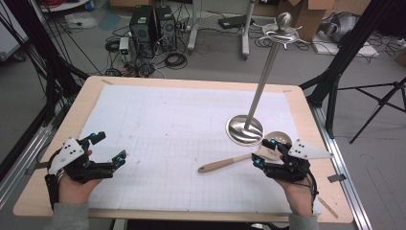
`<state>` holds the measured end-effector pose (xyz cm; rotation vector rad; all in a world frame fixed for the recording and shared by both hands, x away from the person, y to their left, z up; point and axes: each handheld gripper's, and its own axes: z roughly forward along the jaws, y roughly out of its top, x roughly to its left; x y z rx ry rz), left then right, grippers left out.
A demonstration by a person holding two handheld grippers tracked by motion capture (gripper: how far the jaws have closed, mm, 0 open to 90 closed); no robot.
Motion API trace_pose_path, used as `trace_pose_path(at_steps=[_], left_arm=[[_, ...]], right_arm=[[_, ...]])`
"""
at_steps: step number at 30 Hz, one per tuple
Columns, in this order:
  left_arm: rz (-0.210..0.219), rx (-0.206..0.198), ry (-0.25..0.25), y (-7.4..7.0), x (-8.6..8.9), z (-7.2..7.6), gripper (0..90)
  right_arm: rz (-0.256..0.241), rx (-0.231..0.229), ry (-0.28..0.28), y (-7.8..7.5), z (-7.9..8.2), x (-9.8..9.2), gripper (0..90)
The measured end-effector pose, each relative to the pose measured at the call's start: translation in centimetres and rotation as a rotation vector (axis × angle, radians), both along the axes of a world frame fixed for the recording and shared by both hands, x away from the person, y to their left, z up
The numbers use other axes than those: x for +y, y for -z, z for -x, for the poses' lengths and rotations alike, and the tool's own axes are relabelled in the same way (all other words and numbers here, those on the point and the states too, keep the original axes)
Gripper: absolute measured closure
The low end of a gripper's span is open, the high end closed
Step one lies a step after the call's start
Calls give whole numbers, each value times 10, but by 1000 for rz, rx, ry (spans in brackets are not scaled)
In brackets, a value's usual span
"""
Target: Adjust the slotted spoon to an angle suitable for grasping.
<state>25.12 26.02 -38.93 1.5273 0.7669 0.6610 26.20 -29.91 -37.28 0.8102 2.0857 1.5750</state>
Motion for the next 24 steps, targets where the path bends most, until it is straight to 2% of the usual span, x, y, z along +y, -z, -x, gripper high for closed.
trace_pose_path(at_steps=[1,2,3,4,5,8,9,10,12,13,17,18,20,24], left_arm=[[-2,-1,2,0,0,0,28],[-2,-1,-1,0,0,-1,28],[-2,-1,-1,0,0,-1,28],[-2,1,-1,1,0,-1,28],[-3,1,-1,1,0,-1,28],[-3,-2,2,0,0,-1,27],[-3,-2,2,0,0,-1,28],[-1,-1,3,0,0,0,28],[-1,-3,1,0,0,0,28],[-2,-3,1,0,0,0,28],[-5,2,2,0,0,-1,28],[-5,2,1,1,0,-1,28],[-7,4,3,1,0,-1,28],[-9,8,3,1,0,-1,28]], right_arm=[[11,2,0,0,-1,0,465],[40,-8,10,1,-3,2,574],[40,-8,10,1,-3,2,574],[83,-11,26,3,-6,6,654],[83,-11,26,3,-6,6,654],[130,6,33,9,-13,9,804],[130,6,33,9,-13,9,804],[146,16,33,12,-17,9,857],[140,32,27,13,-19,9,878],[148,36,8,15,-24,9,894],[157,54,-16,17,-28,9,896],[156,72,-30,20,-32,9,897],[152,96,-29,23,-37,8,897],[156,112,-25,28,-43,9,898]])
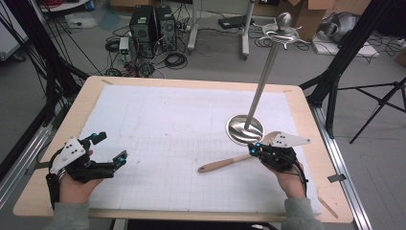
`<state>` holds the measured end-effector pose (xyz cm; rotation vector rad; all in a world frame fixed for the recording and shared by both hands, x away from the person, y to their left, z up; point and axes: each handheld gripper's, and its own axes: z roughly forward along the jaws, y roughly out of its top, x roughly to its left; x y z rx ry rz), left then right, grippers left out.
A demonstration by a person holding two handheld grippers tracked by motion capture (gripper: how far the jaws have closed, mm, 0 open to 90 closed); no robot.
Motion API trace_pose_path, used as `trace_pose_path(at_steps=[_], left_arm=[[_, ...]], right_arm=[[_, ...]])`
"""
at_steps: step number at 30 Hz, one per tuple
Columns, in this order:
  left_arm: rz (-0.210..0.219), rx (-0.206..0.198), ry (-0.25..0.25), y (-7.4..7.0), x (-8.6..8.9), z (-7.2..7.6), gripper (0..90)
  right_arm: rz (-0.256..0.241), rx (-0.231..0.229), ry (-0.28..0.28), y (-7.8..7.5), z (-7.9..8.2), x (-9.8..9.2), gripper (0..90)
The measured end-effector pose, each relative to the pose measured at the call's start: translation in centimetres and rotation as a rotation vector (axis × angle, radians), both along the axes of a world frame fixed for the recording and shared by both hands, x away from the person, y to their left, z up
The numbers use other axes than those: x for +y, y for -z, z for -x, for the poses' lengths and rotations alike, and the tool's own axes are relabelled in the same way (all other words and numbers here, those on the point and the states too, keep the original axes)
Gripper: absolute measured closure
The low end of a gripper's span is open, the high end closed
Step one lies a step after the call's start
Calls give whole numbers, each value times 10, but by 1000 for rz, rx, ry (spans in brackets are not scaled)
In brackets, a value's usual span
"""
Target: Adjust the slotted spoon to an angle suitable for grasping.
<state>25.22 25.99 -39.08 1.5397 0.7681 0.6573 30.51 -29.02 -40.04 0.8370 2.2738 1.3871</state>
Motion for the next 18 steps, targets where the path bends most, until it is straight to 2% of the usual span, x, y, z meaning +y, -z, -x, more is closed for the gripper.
trace_pose_path(at_steps=[3,6,7,8,18], left_arm=[[-1,2,-1,0,0,0,27],[0,4,0,1,1,0,28],[0,4,-1,1,1,0,28],[3,6,0,1,0,0,27],[-6,20,5,4,-2,-1,28]], right_arm=[[0,19,14,4,-4,-1,898],[32,52,22,11,-9,-4,900],[32,52,22,11,-9,-4,900],[53,61,24,15,-11,-5,900],[92,112,62,26,-20,-7,900]])
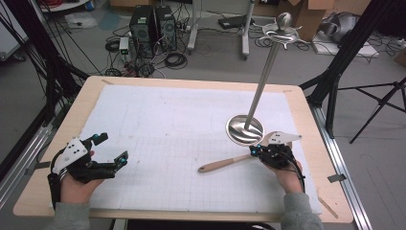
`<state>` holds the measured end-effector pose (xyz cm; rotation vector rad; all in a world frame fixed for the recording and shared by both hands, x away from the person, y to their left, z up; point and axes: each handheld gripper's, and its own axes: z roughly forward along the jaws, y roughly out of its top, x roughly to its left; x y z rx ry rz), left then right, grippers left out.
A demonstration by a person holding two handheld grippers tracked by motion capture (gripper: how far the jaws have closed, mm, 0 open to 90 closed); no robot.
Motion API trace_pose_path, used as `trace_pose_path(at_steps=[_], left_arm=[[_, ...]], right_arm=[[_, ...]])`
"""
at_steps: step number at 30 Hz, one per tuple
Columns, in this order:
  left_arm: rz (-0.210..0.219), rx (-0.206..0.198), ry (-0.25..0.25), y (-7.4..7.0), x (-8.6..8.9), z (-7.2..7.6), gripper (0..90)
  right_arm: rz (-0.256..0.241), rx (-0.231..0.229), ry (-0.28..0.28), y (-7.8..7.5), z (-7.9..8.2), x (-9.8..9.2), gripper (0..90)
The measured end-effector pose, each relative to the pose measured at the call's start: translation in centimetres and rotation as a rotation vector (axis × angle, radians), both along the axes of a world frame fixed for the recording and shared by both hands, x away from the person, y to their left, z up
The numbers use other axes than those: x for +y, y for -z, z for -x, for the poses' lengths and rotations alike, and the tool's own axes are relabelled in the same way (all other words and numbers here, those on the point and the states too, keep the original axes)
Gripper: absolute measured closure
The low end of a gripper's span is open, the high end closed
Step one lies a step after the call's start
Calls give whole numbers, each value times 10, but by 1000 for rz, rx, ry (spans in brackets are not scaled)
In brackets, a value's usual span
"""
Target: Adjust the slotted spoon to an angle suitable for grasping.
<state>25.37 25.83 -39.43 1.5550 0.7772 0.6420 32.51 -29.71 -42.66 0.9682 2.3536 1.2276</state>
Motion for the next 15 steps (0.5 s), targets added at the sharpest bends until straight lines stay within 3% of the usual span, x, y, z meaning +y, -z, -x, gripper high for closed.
trace_pose_path(at_steps=[11,15], left_arm=[[-1,4,5,1,-1,0,28],[-1,7,5,2,-1,0,28]], right_arm=[[42,39,35,8,-8,0,900],[31,73,91,10,-10,-2,900]])
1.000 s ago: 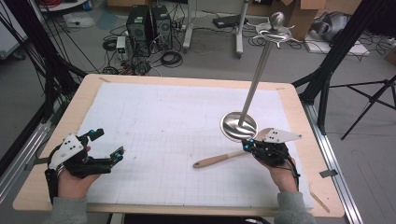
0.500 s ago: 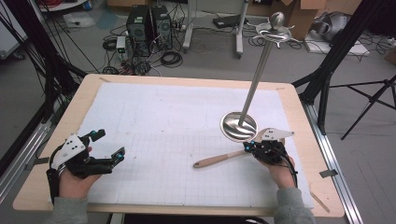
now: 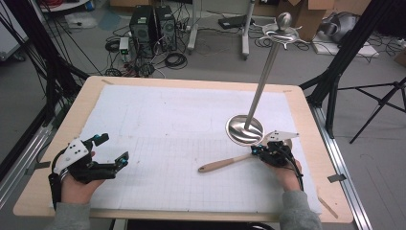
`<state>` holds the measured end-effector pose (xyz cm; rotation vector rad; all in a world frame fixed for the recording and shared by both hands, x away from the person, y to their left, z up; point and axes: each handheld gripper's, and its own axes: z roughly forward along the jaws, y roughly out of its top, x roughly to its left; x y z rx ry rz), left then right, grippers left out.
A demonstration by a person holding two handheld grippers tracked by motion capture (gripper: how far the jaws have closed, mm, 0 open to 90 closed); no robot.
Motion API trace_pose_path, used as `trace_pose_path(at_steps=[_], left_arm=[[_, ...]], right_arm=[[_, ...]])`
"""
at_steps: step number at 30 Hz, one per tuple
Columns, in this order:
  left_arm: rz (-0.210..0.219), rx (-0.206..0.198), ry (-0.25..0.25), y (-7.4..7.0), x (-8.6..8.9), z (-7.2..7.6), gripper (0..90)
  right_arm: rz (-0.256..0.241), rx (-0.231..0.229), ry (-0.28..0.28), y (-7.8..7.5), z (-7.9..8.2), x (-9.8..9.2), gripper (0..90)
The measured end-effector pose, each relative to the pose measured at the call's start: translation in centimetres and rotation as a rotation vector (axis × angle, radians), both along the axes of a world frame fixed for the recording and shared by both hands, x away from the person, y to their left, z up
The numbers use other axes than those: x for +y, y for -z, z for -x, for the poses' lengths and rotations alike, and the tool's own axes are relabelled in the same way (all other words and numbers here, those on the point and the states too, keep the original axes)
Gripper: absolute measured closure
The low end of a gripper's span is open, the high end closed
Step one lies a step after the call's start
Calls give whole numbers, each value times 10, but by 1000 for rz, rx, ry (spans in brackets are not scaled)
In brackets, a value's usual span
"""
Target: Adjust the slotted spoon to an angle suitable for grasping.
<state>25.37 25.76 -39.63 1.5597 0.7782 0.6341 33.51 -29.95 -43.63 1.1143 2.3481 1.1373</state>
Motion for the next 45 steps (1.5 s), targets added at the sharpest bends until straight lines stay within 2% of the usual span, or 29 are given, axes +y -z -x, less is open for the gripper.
trace_pose_path(at_steps=[4,10,19,30,39,45], left_arm=[[0,1,-1,1,0,0,28],[2,8,0,2,0,-1,27],[24,6,-4,1,6,2,28],[11,10,0,1,3,2,28],[7,13,4,2,2,1,27],[7,11,4,1,2,1,28]], right_arm=[[14,8,22,2,-3,-1,900],[21,3,19,4,-4,1,900],[51,3,34,2,3,-1,900],[28,-15,63,5,23,-16,900],[-17,-26,86,8,40,-29,900],[-27,-33,98,10,54,-37,900]])
